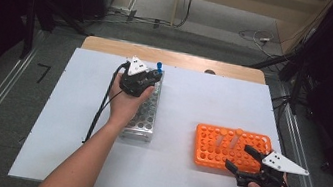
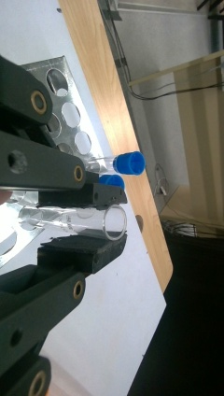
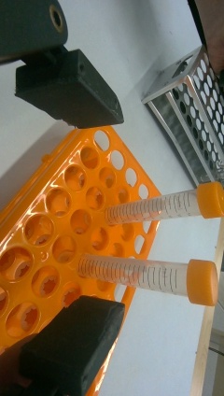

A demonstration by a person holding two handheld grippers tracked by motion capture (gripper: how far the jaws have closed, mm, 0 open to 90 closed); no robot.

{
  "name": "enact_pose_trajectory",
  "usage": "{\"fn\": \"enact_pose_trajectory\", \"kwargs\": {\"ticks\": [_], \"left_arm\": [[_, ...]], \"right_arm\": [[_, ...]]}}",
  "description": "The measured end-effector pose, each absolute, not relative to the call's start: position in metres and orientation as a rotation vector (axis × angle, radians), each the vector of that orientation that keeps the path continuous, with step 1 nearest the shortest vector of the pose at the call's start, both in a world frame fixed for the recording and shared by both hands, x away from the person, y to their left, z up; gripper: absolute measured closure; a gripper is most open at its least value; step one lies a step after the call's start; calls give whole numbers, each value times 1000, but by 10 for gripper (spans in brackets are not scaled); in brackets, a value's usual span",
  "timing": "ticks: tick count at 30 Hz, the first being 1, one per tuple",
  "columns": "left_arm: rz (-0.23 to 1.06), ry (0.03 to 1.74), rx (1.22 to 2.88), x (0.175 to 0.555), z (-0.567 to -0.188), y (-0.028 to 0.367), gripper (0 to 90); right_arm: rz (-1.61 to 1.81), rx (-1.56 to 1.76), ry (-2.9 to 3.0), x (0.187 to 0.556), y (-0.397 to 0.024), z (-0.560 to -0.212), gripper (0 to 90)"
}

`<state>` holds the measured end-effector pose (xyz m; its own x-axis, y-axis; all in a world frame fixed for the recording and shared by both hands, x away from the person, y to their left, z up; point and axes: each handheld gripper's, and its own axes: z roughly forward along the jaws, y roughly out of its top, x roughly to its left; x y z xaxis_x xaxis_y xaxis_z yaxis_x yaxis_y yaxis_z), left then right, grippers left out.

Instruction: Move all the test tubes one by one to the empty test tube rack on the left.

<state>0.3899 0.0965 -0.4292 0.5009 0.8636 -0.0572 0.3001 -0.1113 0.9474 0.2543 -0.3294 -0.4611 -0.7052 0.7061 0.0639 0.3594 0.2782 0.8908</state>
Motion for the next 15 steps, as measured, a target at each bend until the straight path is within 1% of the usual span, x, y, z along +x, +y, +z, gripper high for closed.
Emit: {"fn": "enact_pose_trajectory", "kwargs": {"ticks": [4,15], "left_arm": [[650,1010,1701,391,-431,94,767],[571,1030,1769,397,-434,91,750]], "right_arm": [[1401,968,2211,255,-329,-461,79],[1395,971,2215,255,-329,-462,79]]}}
